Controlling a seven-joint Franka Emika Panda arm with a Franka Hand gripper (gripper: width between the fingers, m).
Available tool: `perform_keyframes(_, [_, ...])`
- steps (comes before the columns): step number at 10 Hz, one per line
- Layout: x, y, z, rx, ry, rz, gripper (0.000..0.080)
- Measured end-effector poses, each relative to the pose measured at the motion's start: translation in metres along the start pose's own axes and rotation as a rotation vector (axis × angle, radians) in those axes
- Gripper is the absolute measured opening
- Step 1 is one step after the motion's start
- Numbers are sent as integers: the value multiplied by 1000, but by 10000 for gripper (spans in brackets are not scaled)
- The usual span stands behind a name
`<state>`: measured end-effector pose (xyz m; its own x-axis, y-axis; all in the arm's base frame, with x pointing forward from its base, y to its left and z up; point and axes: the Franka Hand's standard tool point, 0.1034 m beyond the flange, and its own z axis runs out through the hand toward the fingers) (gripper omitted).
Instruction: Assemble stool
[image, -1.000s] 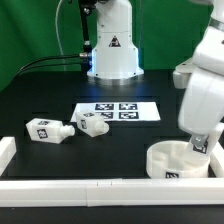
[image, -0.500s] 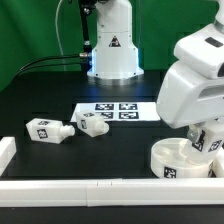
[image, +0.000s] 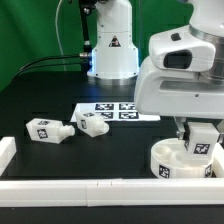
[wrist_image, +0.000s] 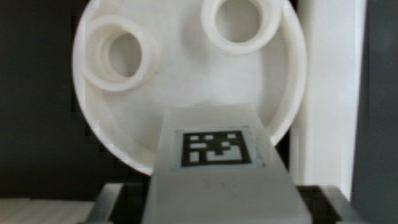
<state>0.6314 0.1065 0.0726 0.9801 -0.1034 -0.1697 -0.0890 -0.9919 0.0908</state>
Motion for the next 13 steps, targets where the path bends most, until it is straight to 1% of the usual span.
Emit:
perform_keyframes(2, [1, 0, 0, 2, 2, 133, 334])
perform_keyframes(3, [4, 1, -1, 24, 29, 296, 334])
perform_keyframes(4, [7, 1, 0, 82, 51, 485, 334])
perform_keyframes(5, [9, 3, 1, 181, 73, 668, 334])
perform_keyframes(6, [10, 8, 2, 333, 87, 839, 334])
perform_keyframes(7, [5, 9, 3, 352, 66, 928, 334])
perform_keyframes(9, [5, 7, 3, 357, 55, 1003, 334])
perform_keyframes(10, [5, 5, 4, 379, 17, 1170, 334])
perform_keyframes(12, [5, 2, 5, 437, -54, 1499, 334])
perform_keyframes(13, [7, -1, 3, 491, -80, 1693, 334])
